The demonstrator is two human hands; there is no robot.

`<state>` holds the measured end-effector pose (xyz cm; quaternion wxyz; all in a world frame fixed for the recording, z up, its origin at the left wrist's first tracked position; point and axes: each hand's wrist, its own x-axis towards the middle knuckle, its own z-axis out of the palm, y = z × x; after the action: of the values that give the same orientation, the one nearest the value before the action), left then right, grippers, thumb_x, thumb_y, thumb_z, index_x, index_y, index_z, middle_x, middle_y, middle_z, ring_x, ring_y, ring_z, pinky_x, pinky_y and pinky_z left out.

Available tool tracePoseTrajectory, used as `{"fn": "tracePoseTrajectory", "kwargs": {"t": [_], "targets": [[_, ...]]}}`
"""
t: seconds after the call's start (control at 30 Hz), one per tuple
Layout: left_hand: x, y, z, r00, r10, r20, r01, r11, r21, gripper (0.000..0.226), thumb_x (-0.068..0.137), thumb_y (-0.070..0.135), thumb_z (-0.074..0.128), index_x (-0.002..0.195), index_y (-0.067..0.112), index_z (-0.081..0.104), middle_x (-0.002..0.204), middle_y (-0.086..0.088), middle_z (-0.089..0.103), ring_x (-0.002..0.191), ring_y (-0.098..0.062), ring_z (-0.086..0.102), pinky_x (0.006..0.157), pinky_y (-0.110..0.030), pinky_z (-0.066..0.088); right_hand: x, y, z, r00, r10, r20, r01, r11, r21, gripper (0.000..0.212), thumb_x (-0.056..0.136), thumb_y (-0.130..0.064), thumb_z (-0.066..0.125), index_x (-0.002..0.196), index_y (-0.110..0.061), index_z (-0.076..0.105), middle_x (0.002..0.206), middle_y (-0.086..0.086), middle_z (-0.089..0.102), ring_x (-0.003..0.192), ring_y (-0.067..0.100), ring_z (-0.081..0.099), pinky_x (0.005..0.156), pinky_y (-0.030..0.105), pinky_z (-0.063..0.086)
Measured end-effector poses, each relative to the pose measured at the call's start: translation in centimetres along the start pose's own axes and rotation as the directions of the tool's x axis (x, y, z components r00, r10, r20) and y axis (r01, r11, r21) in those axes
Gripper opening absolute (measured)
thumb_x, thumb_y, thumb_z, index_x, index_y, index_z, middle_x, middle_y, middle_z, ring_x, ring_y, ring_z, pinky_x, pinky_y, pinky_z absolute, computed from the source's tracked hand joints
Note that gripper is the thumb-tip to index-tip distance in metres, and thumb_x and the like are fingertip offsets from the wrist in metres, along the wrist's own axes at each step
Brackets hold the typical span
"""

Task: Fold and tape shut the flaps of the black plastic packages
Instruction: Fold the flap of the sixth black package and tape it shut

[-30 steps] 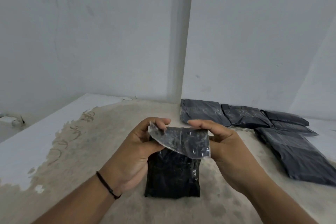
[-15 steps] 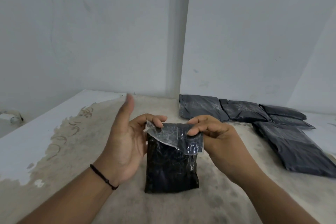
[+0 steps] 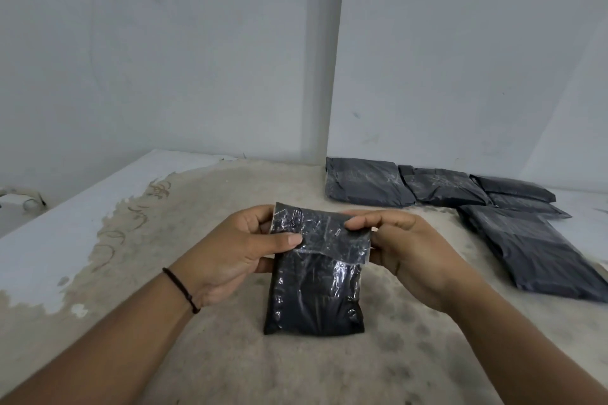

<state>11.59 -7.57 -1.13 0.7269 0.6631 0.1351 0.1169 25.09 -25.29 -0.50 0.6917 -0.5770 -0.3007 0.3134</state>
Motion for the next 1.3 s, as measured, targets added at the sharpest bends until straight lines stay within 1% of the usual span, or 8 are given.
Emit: {"fn": "tracePoseTrajectory", "kwargs": {"t": [0.13,0.33,0.43,0.53,0.77,1.0,1.17,1.3], "targets": [[0.2,-0.3,0.4,1.000,0.014,-0.016,-0.015,0.999,-0.035,0.043,0.067,0.007,0.072,0.109,0.006,0.065,0.110,-0.020,0.070,0.090,-0.024,0.069,0.069,-0.029,0.057,-0.3,0.2,0.2,0.997,0.031,0.068,-0.027,0.998,-0.063,0.012,0.082,-0.020,0.066,0.082,-0.010,0.060,0.085,0.010,0.065,0.077,0.022,0.063,0.071,0.033,0.053],[0.1,-0.4,0.2,0.999,0.017,0.036,-0.014,0.997,-0.070,0.042,0.075,0.005,0.074,0.115,0.004,0.062,0.115,-0.017,0.069,0.100,-0.027,0.067,0.080,-0.035,0.058,0.0,0.8,0.8,0.998,-0.003,-0.057,-0.004,0.993,-0.120,0.051,0.078,-0.001,0.072,0.112,-0.027,0.044,0.091,0.008,0.067,0.076,0.019,0.070,0.068,0.029,0.055],[0.1,-0.2,0.2,1.000,-0.003,0.027,0.005,0.999,-0.045,0.043,0.080,0.030,0.069,0.113,0.002,0.064,0.114,-0.015,0.069,0.102,-0.029,0.065,0.088,-0.045,0.054,0.1,0.9,0.7,0.998,0.018,-0.058,-0.025,0.992,-0.125,0.070,0.067,-0.011,0.080,0.123,-0.032,0.045,0.100,0.011,0.067,0.086,0.022,0.071,0.076,0.032,0.055],[0.3,0.1,0.0,0.998,-0.005,-0.060,0.002,0.999,-0.052,0.040,0.080,0.031,0.066,0.104,0.000,0.069,0.100,-0.014,0.072,0.087,-0.025,0.069,0.071,-0.038,0.058,0.2,0.7,0.6,0.997,0.017,-0.078,-0.021,0.998,-0.055,0.068,0.063,-0.010,0.078,0.121,-0.029,0.048,0.096,0.011,0.071,0.082,0.019,0.071,0.074,0.029,0.054],[0.2,-0.1,0.6,1.000,0.005,0.000,-0.005,0.983,-0.183,0.027,0.080,0.015,0.066,0.102,0.000,0.070,0.093,-0.013,0.072,0.074,-0.018,0.070,0.058,-0.033,0.057,-0.2,0.0,0.4,0.993,0.112,-0.038,-0.100,0.969,0.225,0.006,0.071,-0.012,0.070,0.075,-0.009,0.066,0.084,0.012,0.071,0.073,0.021,0.068,0.076,0.033,0.057],[-1.2,2.1,1.6,0.979,-0.033,0.199,-0.022,0.964,0.267,0.039,0.074,0.028,0.079,0.106,0.008,0.069,0.101,-0.013,0.074,0.088,-0.022,0.070,0.073,-0.030,0.055,-1.0,-1.9,1.1,0.993,0.118,0.006,-0.118,0.990,0.079,0.005,0.065,-0.009,0.072,0.062,-0.011,0.069,0.065,0.008,0.070,0.055,0.017,0.066,0.054,0.025,0.056],[-3.1,3.4,2.3,0.984,-0.043,0.171,-0.004,0.964,0.267,0.031,0.071,0.021,0.081,0.098,0.008,0.072,0.100,-0.017,0.073,0.089,-0.024,0.068,0.085,-0.040,0.052,-2.9,-3.8,1.0,0.993,0.107,0.055,-0.104,0.993,-0.056,0.030,0.072,-0.022,0.069,0.091,0.002,0.071,0.089,0.017,0.071,0.078,0.025,0.066,0.077,0.033,0.057],[-5.5,4.2,2.8,0.960,-0.108,0.258,0.045,0.970,0.237,0.029,0.078,0.010,0.074,0.105,0.006,0.067,0.099,-0.012,0.073,0.088,-0.020,0.069,0.077,-0.028,0.056,-4.6,-5.4,2.4,0.990,0.120,0.071,-0.098,0.960,-0.262,0.014,0.063,-0.023,0.075,0.070,-0.010,0.073,0.073,0.010,0.071,0.064,0.020,0.066,0.063,0.026,0.057]]}}
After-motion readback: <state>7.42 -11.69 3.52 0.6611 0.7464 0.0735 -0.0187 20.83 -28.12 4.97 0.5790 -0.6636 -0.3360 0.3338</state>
